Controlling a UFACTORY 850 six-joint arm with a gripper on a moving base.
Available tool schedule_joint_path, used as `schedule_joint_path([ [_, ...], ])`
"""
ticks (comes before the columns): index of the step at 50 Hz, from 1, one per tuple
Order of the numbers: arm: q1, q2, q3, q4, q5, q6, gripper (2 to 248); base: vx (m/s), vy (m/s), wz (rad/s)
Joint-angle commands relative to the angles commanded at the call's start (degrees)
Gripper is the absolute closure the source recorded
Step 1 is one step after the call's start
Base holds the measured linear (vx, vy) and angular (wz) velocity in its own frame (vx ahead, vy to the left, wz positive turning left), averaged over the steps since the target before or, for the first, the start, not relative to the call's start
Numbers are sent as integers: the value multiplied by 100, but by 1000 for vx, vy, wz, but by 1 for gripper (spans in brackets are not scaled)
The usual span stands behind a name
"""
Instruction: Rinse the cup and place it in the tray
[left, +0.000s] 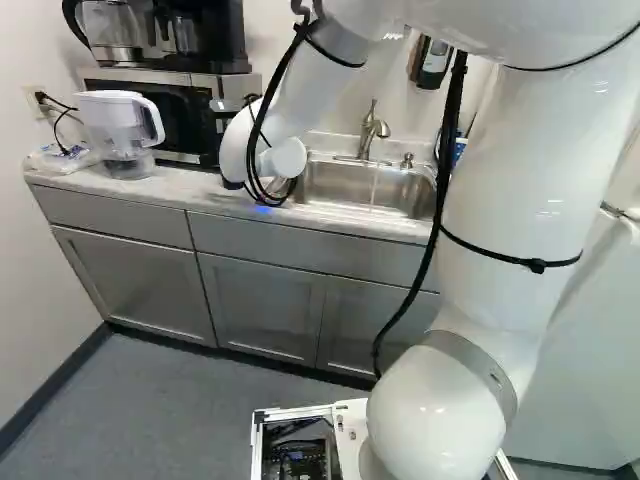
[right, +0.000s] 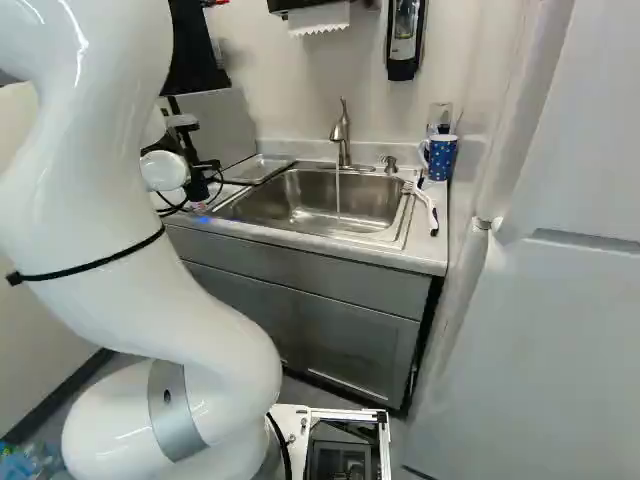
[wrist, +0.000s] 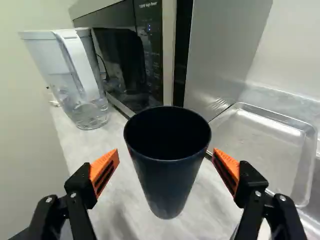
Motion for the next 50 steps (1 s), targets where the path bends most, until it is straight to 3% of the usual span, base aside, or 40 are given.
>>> schedule_joint_path([
  [32,0,-206,191,0,1185,0,3,0,0,0],
  [49,4,-241,216,0,1209,0,3,0,0,0],
  [50,4,-241,216,0,1209,0,25,0,0,0],
])
